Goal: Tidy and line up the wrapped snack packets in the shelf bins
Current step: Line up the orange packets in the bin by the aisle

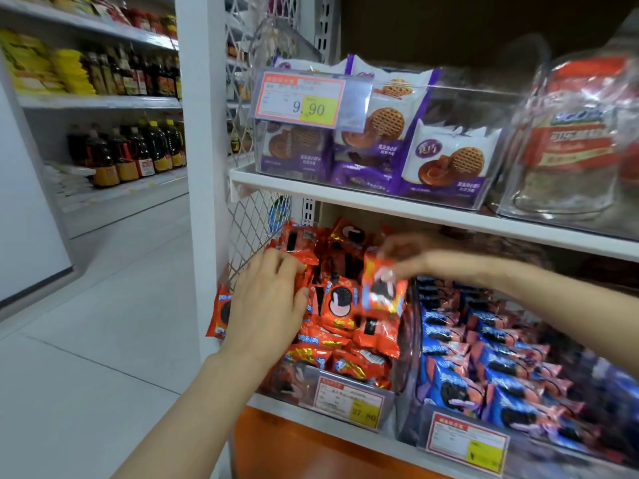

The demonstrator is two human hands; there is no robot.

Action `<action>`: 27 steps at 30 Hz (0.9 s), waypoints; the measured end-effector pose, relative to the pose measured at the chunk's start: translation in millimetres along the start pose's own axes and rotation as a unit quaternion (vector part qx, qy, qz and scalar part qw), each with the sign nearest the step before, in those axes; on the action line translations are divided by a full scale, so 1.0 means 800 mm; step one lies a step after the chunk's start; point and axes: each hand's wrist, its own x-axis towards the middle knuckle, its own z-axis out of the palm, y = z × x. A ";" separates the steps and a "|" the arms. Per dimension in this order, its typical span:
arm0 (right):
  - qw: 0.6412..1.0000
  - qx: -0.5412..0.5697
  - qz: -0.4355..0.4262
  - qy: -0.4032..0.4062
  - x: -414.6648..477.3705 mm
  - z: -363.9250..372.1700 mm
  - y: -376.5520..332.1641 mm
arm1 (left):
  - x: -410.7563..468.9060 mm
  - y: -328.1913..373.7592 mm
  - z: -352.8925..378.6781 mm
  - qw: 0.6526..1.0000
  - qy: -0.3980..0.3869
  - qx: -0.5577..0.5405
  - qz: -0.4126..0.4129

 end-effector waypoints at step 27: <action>0.994 -0.018 -0.007 0.107 0.063 0.006 -0.017 | 0.004 0.018 -0.012 0.987 0.035 -0.146 -0.064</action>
